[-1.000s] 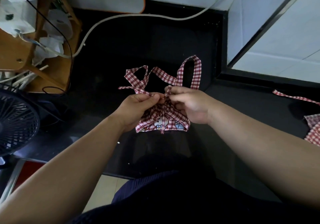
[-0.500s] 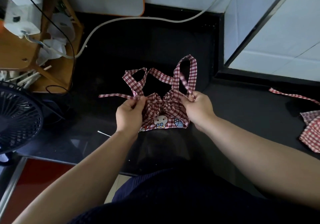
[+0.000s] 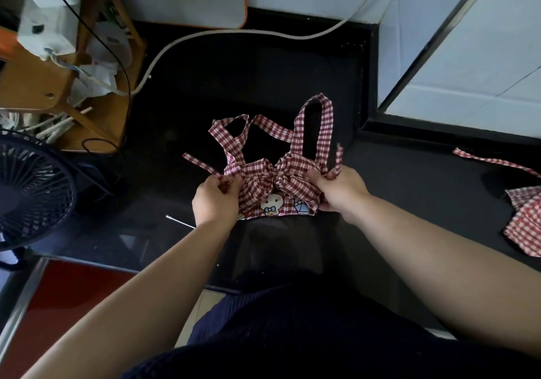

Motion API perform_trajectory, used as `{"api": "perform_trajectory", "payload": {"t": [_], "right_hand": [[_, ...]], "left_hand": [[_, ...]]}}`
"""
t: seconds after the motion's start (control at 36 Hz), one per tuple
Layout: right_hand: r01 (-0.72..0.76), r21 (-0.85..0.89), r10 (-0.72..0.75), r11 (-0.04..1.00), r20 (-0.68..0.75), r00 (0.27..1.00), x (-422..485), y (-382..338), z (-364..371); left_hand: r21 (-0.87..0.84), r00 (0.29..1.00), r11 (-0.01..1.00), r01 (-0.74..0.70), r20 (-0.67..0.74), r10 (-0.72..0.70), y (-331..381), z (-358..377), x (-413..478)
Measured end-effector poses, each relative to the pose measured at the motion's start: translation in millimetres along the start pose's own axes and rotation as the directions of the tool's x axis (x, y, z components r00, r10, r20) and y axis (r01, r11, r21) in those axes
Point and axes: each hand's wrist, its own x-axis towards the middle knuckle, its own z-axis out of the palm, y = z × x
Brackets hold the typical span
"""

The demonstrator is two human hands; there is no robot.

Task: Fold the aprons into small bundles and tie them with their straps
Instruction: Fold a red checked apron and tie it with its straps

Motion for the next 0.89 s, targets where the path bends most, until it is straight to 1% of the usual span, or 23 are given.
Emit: {"api": "perform_trajectory", "payload": {"t": [0.06,0.11,0.14,0.17,0.19,0.22,0.25,0.28,0.31,0.33,0.39,0.47,0.53,0.56,0.58,0.67,0.72,0.78,0.83,0.86,0.89], "right_hand": [[-0.060,0.069,0.060,0.996,-0.004,0.998,3,1,0],[-0.077,0.043,0.080,0.996,-0.066,0.995,3,1,1],[-0.073,-0.031,0.069,0.997,-0.119,0.990,0,1,1],[-0.048,-0.155,0.021,0.987,-0.169,0.985,-3,2,1],[0.012,-0.316,-0.080,0.949,-0.202,0.976,-6,3,1],[0.100,-0.454,-0.211,0.885,-0.201,0.957,-7,5,2],[0.200,-0.530,-0.336,0.824,-0.173,0.926,-8,7,3],[0.297,-0.551,-0.432,0.780,-0.131,0.892,-9,9,5],[0.381,-0.548,-0.501,0.745,-0.082,0.861,-8,12,6],[0.447,-0.548,-0.552,0.707,-0.031,0.833,-8,15,7],[0.541,-0.544,-0.604,0.641,0.077,0.793,-9,18,6],[0.586,-0.559,-0.550,0.586,0.256,0.795,-15,18,-1],[0.594,-0.652,-0.494,0.471,0.363,0.790,-16,16,-4],[0.596,-0.692,-0.482,0.408,0.391,0.784,-16,15,-5],[0.589,-0.719,-0.478,0.369,0.396,0.784,-16,14,-5],[0.580,-0.753,-0.519,0.312,0.377,0.767,-15,13,-5],[0.588,-0.761,-0.535,0.273,0.388,0.751,-14,15,-8],[0.608,-0.760,-0.524,0.232,0.429,0.736,-12,17,-10],[0.623,-0.755,-0.473,0.206,0.480,0.738,-12,18,-8],[0.618,-0.761,-0.437,0.198,0.496,0.751,-12,19,-6],[0.609,-0.771,-0.409,0.187,0.502,0.762,-11,20,-5]], "left_hand": [[-0.001,0.999,1.000,0.012,-0.047,-0.012,0,2,-1],[-0.018,0.993,1.000,0.025,-0.111,-0.027,1,3,-7],[-0.005,0.989,1.000,0.000,-0.146,-0.001,1,4,-11],[0.027,0.982,0.998,-0.064,-0.174,0.068,0,4,-14],[0.068,0.966,0.982,-0.174,-0.184,0.184,-2,3,-15],[0.121,0.922,0.936,-0.331,-0.168,0.347,-4,2,-15],[0.185,0.848,0.852,-0.490,-0.122,0.515,-8,2,-13],[0.240,0.769,0.756,-0.609,-0.057,0.637,-13,2,-11],[0.272,0.706,0.675,-0.686,0.025,0.708,-18,3,-9],[0.287,0.673,0.625,-0.726,0.105,0.733,-21,2,-8],[0.300,0.662,0.597,-0.744,0.206,0.721,-21,-1,-12],[0.295,0.679,0.612,-0.734,0.300,0.670,-23,-5,-25],[0.367,0.711,0.609,-0.703,0.384,0.589,-24,-6,-31],[0.416,0.724,0.593,-0.690,0.410,0.554,-25,-5,-32],[0.449,0.724,0.568,-0.690,0.416,0.550,-27,-4,-32],[0.512,0.718,0.514,-0.688,0.379,0.584,-27,-2,-28],[0.558,0.712,0.471,-0.684,0.370,0.596,-24,-7,-24],[0.584,0.669,0.392,-0.711,0.390,0.633,-23,-10,-21],[0.583,0.616,0.326,-0.745,0.411,0.672,-23,-9,-18],[0.582,0.597,0.308,-0.753,0.408,0.691,-23,-7,-17],[0.581,0.595,0.309,-0.753,0.402,0.696,-24,-5,-16]]}}
